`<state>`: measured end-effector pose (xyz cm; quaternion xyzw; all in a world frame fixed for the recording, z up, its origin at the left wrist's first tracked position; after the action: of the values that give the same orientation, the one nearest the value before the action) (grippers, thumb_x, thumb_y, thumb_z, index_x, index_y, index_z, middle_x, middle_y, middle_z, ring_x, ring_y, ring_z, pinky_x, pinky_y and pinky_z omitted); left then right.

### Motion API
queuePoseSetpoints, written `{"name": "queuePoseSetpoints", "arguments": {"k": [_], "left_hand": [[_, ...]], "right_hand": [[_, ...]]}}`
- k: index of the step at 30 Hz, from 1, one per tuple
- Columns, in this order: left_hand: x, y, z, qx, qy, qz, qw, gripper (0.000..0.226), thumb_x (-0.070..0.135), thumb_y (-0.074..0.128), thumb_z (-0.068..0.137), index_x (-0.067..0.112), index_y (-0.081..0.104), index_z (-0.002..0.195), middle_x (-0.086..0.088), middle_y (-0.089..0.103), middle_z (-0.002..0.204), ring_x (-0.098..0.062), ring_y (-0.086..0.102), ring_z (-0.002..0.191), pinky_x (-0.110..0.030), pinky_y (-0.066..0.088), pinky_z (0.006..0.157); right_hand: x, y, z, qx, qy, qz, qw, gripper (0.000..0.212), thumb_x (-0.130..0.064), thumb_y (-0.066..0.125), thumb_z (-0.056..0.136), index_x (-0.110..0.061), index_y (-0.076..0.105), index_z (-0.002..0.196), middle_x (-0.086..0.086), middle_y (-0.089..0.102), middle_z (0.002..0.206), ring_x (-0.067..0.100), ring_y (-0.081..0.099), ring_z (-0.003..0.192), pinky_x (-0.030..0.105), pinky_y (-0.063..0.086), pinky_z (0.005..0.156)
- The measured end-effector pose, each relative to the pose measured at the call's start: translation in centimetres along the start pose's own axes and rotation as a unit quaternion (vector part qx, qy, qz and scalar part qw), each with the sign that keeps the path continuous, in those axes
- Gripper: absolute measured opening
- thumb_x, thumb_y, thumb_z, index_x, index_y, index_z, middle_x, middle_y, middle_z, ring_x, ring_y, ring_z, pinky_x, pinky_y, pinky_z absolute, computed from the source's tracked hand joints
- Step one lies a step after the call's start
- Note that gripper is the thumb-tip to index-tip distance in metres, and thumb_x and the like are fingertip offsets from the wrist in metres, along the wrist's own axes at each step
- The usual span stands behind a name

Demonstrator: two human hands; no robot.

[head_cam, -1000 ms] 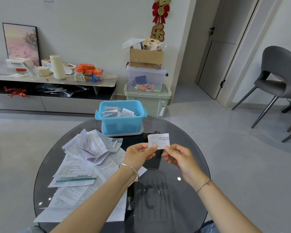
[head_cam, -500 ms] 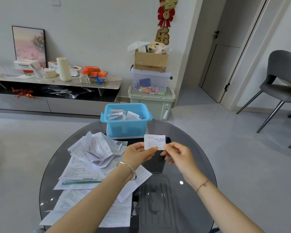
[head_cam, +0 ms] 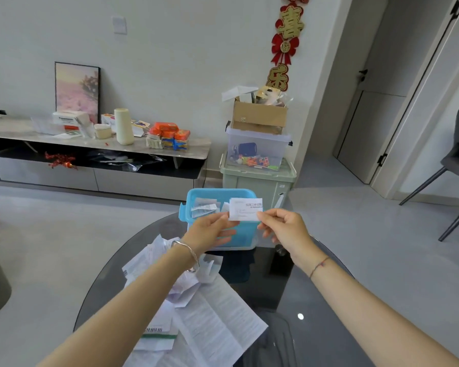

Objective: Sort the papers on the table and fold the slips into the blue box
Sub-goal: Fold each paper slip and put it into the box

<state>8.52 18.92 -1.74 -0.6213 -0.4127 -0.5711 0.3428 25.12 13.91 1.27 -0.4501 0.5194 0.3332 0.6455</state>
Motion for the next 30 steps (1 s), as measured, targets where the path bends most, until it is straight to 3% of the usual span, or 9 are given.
{"name": "queuePoseSetpoints", "arguments": {"k": [3,6,10,15,17,20,22,28,30], "left_hand": [[1.2,-3.6,2.2,0.111,0.051,0.070,0.990,0.024,0.020,0.046,0.100,0.012,0.061,0.117,-0.006,0.065,0.116,-0.017,0.061,0.099,-0.027,0.051,0.086],[2.0,-6.3,3.5,0.191,0.128,0.254,0.939,0.028,0.017,0.057,0.094,0.015,0.062,0.121,-0.003,0.062,0.123,-0.016,0.055,0.105,-0.021,0.038,0.093],[0.8,-6.9,4.7,0.178,0.137,0.325,0.918,0.040,0.016,0.065,0.089,0.017,0.057,0.128,-0.005,0.058,0.128,-0.020,0.053,0.111,-0.026,0.039,0.099],[-0.1,-7.5,4.4,0.176,0.180,0.297,0.921,0.041,0.020,0.069,0.086,0.021,0.057,0.125,0.006,0.055,0.118,-0.008,0.047,0.101,-0.017,0.035,0.092],[-0.4,-8.1,4.0,0.180,0.176,0.288,0.924,0.048,0.025,0.073,0.082,0.024,0.055,0.127,0.010,0.053,0.118,-0.011,0.050,0.105,-0.022,0.040,0.095],[-1.4,-8.8,2.9,0.177,0.143,0.272,0.935,0.067,0.028,0.078,0.076,0.022,0.047,0.136,0.001,0.054,0.130,-0.018,0.051,0.117,-0.037,0.044,0.102],[-1.9,-8.6,1.6,0.158,0.123,0.302,0.932,0.078,0.030,0.079,0.075,0.020,0.040,0.141,-0.001,0.051,0.137,-0.018,0.048,0.122,-0.034,0.041,0.103],[-4.2,-8.0,-2.3,0.096,0.042,0.417,0.903,0.105,0.043,0.074,0.077,0.017,0.006,0.152,-0.004,0.038,0.149,-0.024,0.040,0.134,-0.033,0.035,0.107],[-5.0,-8.2,-3.3,0.092,0.012,0.481,0.872,0.102,0.051,0.072,0.076,0.016,0.013,0.151,-0.005,0.043,0.145,-0.024,0.044,0.129,-0.031,0.037,0.103]], "right_hand": [[-1.3,0.2,4.5,0.039,-0.020,-0.079,0.996,0.013,-0.020,0.066,0.089,-0.009,0.073,0.087,0.000,0.064,0.068,0.011,0.053,0.058,0.021,0.045,0.056],[-0.8,1.8,8.8,0.029,0.008,-0.216,0.976,0.018,-0.022,0.067,0.085,-0.005,0.073,0.081,0.004,0.061,0.069,0.017,0.054,0.064,0.028,0.044,0.060],[1.0,4.3,11.6,-0.030,0.070,-0.343,0.936,0.031,-0.025,0.069,0.080,-0.013,0.046,0.063,0.000,0.046,0.062,0.018,0.047,0.060,0.024,0.032,0.046],[0.2,4.1,10.7,-0.018,0.002,-0.455,0.890,0.030,-0.034,0.064,0.085,-0.014,0.058,0.063,0.003,0.053,0.062,0.022,0.054,0.061,0.028,0.043,0.058],[-0.3,3.2,9.2,0.007,-0.048,-0.422,0.905,0.020,-0.033,0.063,0.087,-0.018,0.066,0.074,-0.002,0.059,0.075,0.018,0.060,0.076,0.029,0.045,0.063],[0.5,1.9,6.0,0.032,-0.076,-0.257,0.963,0.017,-0.027,0.067,0.086,-0.020,0.058,0.073,-0.006,0.050,0.061,0.010,0.048,0.058,0.025,0.039,0.058],[2.6,2.1,4.0,0.005,-0.035,-0.190,0.981,0.019,-0.025,0.070,0.084,-0.018,0.057,0.072,-0.003,0.054,0.061,0.009,0.047,0.053,0.022,0.039,0.054],[8.5,6.1,-1.8,-0.135,0.105,-0.113,0.979,0.020,-0.023,0.072,0.084,-0.008,0.064,0.096,0.002,0.065,0.084,0.010,0.061,0.066,0.017,0.048,0.053],[9.1,7.6,-2.7,-0.140,0.118,-0.097,0.978,0.017,-0.023,0.070,0.085,-0.011,0.065,0.096,0.002,0.066,0.088,0.010,0.061,0.066,0.017,0.047,0.052]]}}
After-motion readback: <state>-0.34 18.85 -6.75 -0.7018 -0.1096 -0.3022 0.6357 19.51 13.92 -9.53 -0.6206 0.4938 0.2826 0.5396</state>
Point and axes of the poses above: each hand's wrist, its own z-axis towards the middle knuckle, its own y-axis out of the palm, x = y × z, the point moved 7 cm from there along z, towards the middle knuckle
